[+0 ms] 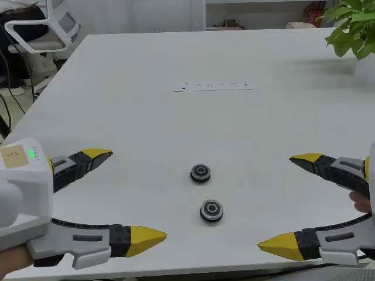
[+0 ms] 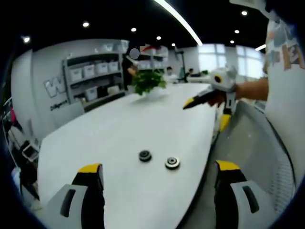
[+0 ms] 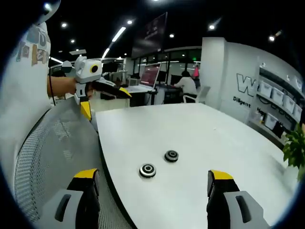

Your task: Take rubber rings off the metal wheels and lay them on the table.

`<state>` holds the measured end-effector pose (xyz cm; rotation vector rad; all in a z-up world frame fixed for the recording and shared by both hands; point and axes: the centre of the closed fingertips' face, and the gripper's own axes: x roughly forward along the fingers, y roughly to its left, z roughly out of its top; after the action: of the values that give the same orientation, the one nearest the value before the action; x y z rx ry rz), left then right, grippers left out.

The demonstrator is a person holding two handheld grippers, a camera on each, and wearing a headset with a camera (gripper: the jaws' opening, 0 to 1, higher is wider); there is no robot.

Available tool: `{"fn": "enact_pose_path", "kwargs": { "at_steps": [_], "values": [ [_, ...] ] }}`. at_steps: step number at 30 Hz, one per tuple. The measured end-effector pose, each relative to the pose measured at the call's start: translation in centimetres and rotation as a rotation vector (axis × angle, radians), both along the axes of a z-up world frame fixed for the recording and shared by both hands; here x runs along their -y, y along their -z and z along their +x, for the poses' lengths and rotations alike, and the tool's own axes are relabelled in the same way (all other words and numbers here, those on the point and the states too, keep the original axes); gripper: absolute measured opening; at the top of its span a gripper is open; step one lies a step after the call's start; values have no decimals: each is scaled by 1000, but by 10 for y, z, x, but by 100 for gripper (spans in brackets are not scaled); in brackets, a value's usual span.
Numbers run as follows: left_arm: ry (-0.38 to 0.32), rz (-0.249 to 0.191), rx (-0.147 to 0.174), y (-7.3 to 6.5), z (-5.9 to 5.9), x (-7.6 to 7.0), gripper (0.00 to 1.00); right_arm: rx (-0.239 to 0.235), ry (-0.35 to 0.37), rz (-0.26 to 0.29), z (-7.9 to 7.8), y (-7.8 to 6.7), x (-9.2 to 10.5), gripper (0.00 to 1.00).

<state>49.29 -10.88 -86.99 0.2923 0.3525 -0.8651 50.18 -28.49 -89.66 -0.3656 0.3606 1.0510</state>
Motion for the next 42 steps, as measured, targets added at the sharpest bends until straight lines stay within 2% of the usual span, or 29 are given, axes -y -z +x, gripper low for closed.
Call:
{"fn": "enact_pose_path", "kwargs": {
  "at_steps": [10,16,31,42],
  "values": [
    [4,1,1,0,3,1,97,3,13,12,3,-3,2,92],
    [7,1,1,0,3,2,97,-16,22,5,3,1,4,91],
    [3,10,1,1,2,-1,96,-20,28,5,3,1,5,90],
    [-2,12,4,1,2,-1,96,-9,26,7,3,0,5,88]
  ]
}}
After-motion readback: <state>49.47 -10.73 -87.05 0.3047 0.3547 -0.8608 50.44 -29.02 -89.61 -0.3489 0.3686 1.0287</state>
